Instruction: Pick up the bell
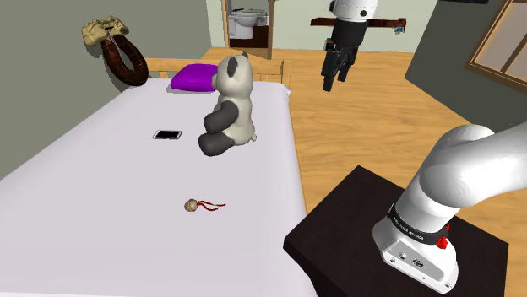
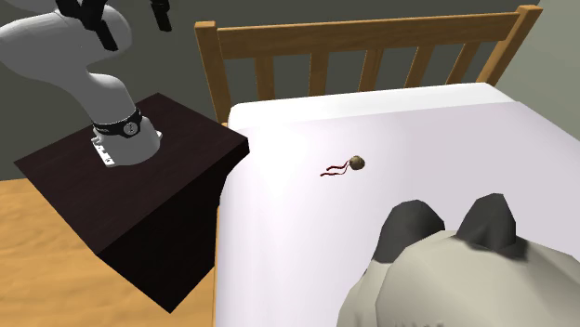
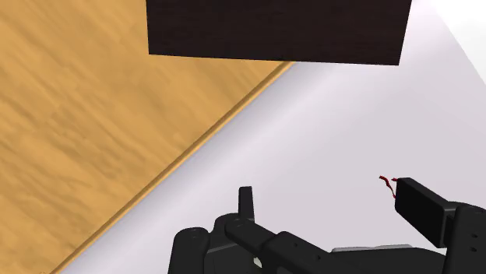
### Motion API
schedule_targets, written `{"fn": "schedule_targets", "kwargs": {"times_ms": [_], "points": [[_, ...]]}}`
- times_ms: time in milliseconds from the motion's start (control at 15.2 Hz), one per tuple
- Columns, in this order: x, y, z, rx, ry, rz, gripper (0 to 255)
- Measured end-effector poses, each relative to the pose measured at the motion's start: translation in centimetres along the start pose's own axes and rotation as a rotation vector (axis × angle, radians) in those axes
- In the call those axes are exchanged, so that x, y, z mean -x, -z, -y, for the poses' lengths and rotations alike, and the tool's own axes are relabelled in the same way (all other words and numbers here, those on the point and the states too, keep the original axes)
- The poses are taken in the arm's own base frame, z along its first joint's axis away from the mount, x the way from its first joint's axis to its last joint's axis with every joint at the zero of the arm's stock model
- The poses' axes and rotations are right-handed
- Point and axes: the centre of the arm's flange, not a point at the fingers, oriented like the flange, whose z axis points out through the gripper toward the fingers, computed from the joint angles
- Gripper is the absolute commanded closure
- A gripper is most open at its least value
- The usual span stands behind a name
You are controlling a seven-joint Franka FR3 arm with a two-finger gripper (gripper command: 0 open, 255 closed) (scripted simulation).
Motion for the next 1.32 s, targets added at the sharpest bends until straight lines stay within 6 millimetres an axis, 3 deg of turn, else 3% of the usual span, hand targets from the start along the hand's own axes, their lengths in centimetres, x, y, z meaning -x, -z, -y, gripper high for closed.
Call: {"fn": "schedule_targets", "kwargs": {"times_ms": [330, 1320], "points": [[-1.6, -2.3, 2.3, 0.003, 0.003, -0.006, 0], [-9.8, -15.7, 14.8, 0.018, 0.015, -0.041, 0]]}}
